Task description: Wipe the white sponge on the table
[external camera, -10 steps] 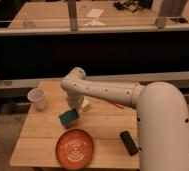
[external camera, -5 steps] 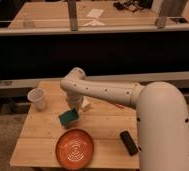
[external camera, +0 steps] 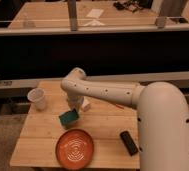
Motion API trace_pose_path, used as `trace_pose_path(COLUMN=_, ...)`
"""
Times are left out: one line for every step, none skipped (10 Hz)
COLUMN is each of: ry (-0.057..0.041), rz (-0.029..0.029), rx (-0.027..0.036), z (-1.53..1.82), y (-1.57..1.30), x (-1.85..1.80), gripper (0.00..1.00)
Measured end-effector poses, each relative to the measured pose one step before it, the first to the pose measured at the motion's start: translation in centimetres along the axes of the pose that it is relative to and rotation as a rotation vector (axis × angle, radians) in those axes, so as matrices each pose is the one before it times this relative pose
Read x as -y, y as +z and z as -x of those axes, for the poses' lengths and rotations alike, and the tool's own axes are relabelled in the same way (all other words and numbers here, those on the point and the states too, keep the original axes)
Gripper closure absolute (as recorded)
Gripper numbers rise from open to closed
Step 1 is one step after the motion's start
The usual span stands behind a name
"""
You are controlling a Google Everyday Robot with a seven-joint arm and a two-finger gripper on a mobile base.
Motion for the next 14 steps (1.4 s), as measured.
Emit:
trace_pose_path(ry=0.00008, rz=-0.00039, rx=-0.00018, z=-0.018, y=0.001, x=0.028, gripper=0.96)
trace_pose_path(ry=0.00349, rz=-0.00050, rx=0.00028, z=-0.084, y=-0.032, x=-0.072, gripper=0.96)
trace_pose_path(ry=0.00396, rz=0.00005, rx=0.00055, z=-0.092, y=-0.026, x=-0.176, gripper=0.96)
trace_pose_path(ry=0.00108, rz=0.00067, rx=-0.00030, z=-0.038, y=-0.013, x=-0.132, gripper=0.96)
trace_pose_path(ry=-0.00106, rz=0.00018, rx=0.00000, z=0.030, y=-0.005, x=-0.019, gripper=0.96)
trace_pose_path(ry=-0.00308, rz=-0.00026, rx=0.00035, z=0.118, y=0.024, x=0.080, gripper=0.96)
trace_pose_path(ry=-0.00228, rz=-0.00143, rx=0.00053, z=0.093, y=-0.004, x=0.138, gripper=0.96)
trace_pose_path(ry=0.00307, rz=-0.00049, rx=-0.00018, z=-0.114, y=-0.052, x=-0.022, gripper=0.96)
trace_pose_path(ry=0.00228, rz=-0.00032, rx=-0.00025, z=-0.092, y=-0.052, x=-0.007, gripper=0.96)
trace_pose_path(ry=0.00090, rz=0.00070, rx=-0.00005, z=-0.092, y=-0.012, x=-0.043, gripper=0.96)
trace_pose_path(ry=-0.00065, rz=0.00032, rx=0.00049, z=-0.041, y=-0.013, x=-0.054, gripper=0.96)
trace_pose_path(ry=-0.00068, rz=0.00055, rx=0.00050, z=0.039, y=0.012, x=-0.027, gripper=0.96)
trace_pose_path(ry=-0.00091, rz=0.00085, rx=0.00125, z=0.086, y=0.047, x=-0.028, gripper=0.96)
trace_pose_path(ry=0.00166, rz=-0.00082, rx=-0.00007, z=-0.016, y=-0.022, x=0.035, gripper=0.96)
